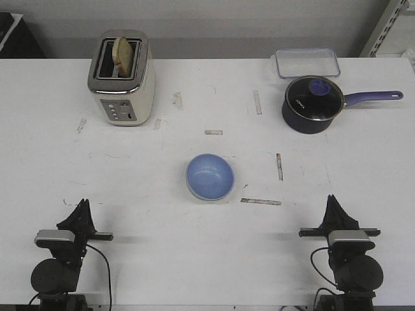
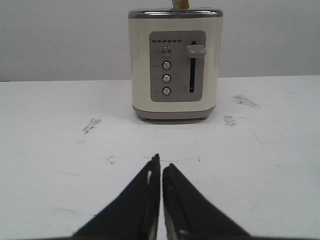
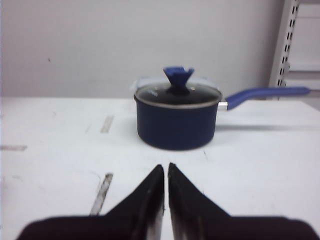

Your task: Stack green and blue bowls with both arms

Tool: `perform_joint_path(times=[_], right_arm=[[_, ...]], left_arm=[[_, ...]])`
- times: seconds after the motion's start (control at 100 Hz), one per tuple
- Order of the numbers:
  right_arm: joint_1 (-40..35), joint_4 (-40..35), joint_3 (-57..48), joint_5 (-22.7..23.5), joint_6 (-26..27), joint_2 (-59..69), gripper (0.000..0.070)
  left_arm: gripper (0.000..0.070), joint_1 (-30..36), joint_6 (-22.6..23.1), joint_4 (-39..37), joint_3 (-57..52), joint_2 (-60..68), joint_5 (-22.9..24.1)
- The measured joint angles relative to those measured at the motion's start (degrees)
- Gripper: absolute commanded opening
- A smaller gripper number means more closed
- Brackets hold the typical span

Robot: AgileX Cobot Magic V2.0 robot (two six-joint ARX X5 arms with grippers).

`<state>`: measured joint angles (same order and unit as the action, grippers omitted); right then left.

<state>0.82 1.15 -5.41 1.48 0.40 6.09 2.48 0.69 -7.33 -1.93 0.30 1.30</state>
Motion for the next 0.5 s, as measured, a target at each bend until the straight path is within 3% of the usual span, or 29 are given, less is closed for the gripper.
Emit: perform_joint_path(times=[0.5], right_arm=[[0.0, -1.7, 4.6, 0.0, 0.0, -6.0, 0.0002]], left_arm=[[0.0001, 0.0, 0.0, 0.0, 0.0, 0.0, 0.0]])
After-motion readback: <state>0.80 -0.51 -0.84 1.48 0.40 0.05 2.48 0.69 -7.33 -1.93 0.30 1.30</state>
